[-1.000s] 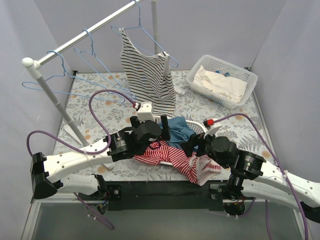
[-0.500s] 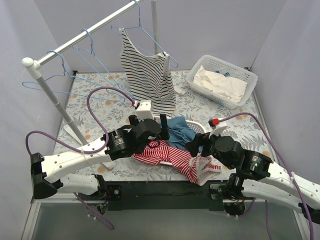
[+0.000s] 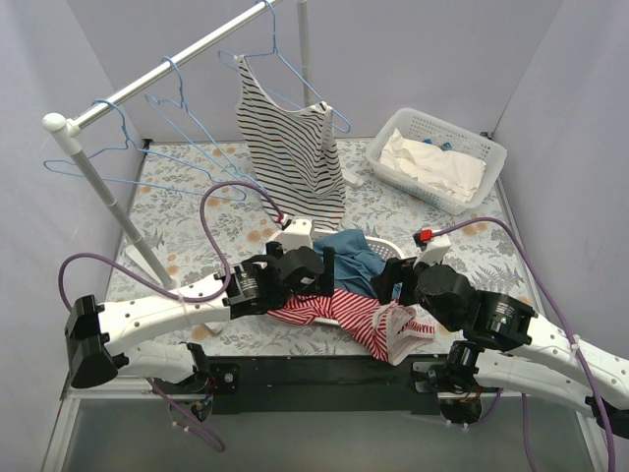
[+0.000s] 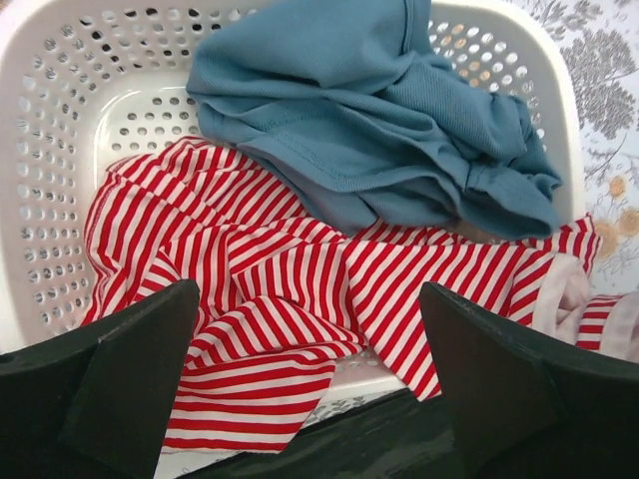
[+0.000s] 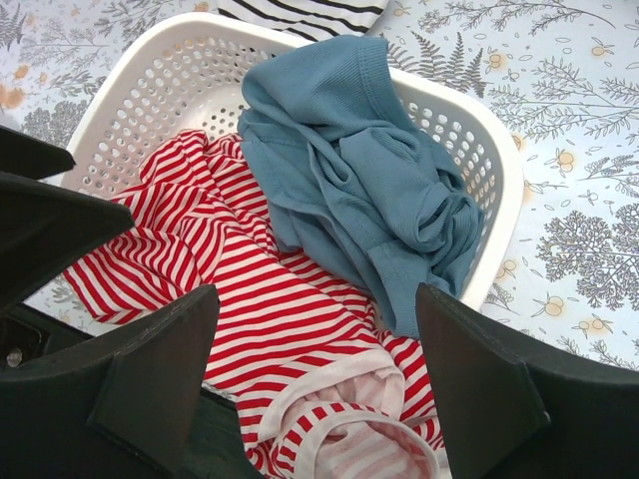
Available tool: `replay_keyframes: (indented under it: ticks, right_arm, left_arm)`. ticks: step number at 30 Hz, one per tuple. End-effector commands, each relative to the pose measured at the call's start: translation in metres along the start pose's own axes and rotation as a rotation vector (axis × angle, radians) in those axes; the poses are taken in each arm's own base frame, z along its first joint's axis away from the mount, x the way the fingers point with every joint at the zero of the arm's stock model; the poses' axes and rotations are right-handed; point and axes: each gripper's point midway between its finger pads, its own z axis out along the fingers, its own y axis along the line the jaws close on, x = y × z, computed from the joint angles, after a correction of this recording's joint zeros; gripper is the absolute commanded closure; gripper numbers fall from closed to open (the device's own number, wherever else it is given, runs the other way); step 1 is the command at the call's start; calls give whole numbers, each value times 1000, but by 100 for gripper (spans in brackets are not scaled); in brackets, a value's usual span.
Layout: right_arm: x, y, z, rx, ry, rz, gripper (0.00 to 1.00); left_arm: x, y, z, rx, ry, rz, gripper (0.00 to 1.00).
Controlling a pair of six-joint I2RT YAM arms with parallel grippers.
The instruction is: Place the tank top on the hanger
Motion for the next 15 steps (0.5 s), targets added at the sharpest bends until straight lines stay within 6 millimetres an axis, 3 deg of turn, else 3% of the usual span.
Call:
replay_keyframes:
  ticks: [1, 6, 11, 15]
  right_arm:
    - [1, 1, 1, 4, 5, 12, 12]
    - [7, -3, 3, 14, 12, 11, 12]
    - [2, -5, 1, 18, -12, 23, 12]
    - [1, -4, 1, 20, -9, 16, 12]
  left_arm:
    - [13, -7, 7, 37, 45, 45, 8]
    - [27, -23, 18, 104, 94, 99, 16]
    - [54, -46, 32, 195, 193, 112, 36]
    - [69, -52, 46, 173, 249, 108, 42]
